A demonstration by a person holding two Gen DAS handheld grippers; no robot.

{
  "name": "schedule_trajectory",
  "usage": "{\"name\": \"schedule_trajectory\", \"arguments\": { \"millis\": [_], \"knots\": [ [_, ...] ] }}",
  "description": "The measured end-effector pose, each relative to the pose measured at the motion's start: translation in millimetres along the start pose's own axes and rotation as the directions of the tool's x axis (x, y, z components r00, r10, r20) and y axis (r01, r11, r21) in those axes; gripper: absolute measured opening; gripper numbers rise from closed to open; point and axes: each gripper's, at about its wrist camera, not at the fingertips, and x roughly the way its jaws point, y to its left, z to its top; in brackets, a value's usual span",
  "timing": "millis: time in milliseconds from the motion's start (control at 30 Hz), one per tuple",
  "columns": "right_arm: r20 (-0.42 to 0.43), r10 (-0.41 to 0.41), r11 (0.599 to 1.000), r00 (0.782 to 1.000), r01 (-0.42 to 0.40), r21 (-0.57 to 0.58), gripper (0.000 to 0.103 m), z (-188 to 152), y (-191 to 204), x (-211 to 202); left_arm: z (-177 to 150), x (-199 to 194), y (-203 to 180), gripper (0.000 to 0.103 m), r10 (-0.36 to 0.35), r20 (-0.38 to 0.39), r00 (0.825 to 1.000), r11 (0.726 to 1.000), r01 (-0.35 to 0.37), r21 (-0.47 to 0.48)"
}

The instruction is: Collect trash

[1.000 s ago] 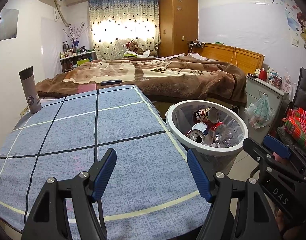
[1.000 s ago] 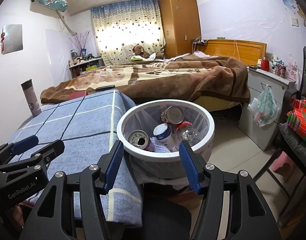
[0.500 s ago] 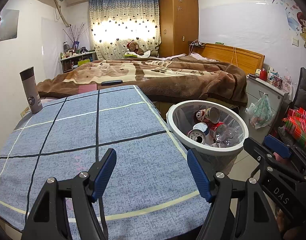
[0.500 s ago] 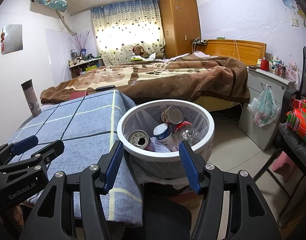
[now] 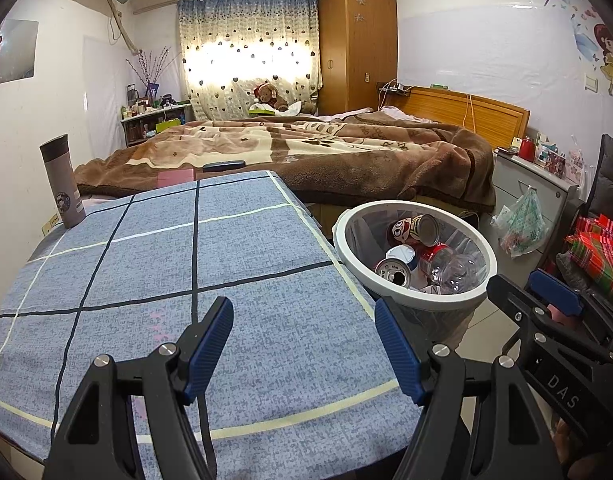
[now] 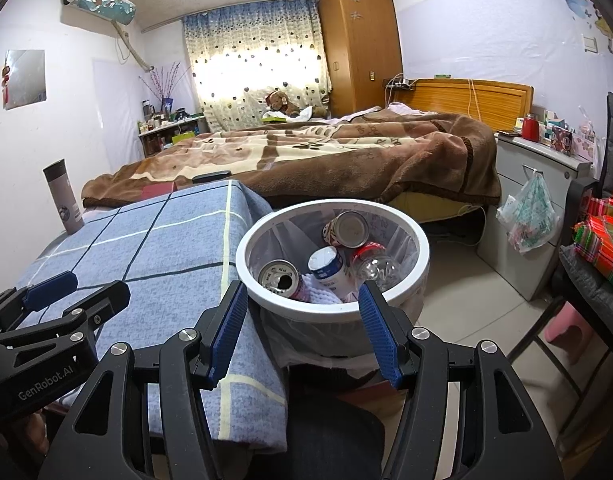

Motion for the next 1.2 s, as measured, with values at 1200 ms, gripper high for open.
{"name": "schedule_trajectory", "arguments": {
  "millis": [1200],
  "knots": [
    [0.004,0.007,1.000,1.000,-0.007,0.000,0.059,1.3,1.9,-1.9,-2.0,-3.0,1.1,0.075,0.011,0.004,1.000,1.000,-0.011,-0.004]
  ]
}}
